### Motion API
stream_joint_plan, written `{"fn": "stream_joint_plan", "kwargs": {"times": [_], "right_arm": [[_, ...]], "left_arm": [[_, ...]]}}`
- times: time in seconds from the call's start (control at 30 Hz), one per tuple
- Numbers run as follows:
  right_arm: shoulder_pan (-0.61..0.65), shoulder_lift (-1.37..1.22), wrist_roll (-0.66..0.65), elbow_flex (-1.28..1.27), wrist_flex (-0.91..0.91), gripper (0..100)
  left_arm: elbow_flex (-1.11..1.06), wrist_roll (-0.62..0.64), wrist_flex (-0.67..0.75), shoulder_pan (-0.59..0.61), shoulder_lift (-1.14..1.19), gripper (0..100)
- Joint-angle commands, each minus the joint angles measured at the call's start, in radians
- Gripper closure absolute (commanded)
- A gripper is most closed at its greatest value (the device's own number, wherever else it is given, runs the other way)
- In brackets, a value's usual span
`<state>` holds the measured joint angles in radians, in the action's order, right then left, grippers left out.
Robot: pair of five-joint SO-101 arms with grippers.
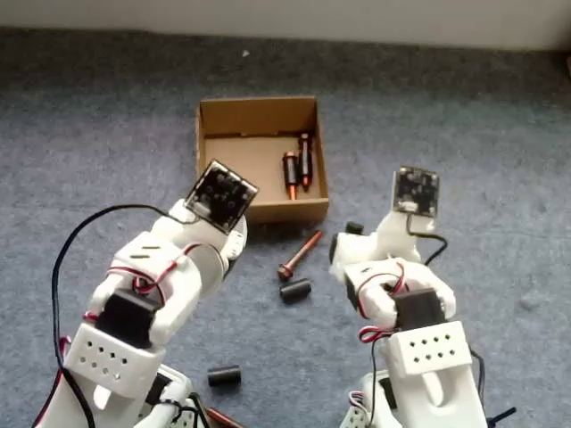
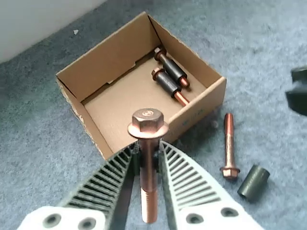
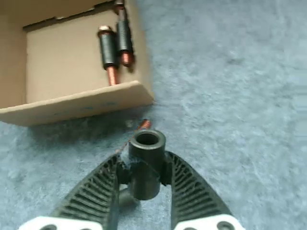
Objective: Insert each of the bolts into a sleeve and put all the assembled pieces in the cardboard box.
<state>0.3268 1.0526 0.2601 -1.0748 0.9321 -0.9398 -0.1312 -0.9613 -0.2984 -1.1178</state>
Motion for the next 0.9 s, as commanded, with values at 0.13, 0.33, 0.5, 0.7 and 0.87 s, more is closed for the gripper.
{"fn": "stream_joint_plan", "kwargs": {"times": [0.13, 0.33, 0.5, 0.7, 0.87], "right_arm": [[0.145, 0.028, -0.077, 0.030, -0.122, 99.4], [0.278, 0.028, -0.077, 0.019, -0.185, 99.4], [0.346, 0.028, -0.094, 0.008, -0.237, 99.4], [0.432, 0.042, -0.219, -0.084, -0.386, 99.4], [0.440, 0.160, -0.255, -0.248, -0.568, 99.4]], "left_arm": [[-0.156, 0.117, 0.198, 0.084, -0.300, 100], [-0.163, 0.218, 0.239, 0.102, -0.421, 100], [-0.137, 0.253, 0.249, 0.097, -0.453, 100], [-0.119, 0.261, 0.299, 0.096, -0.453, 100], [-0.120, 0.261, 0.304, 0.094, -0.452, 100]]}}
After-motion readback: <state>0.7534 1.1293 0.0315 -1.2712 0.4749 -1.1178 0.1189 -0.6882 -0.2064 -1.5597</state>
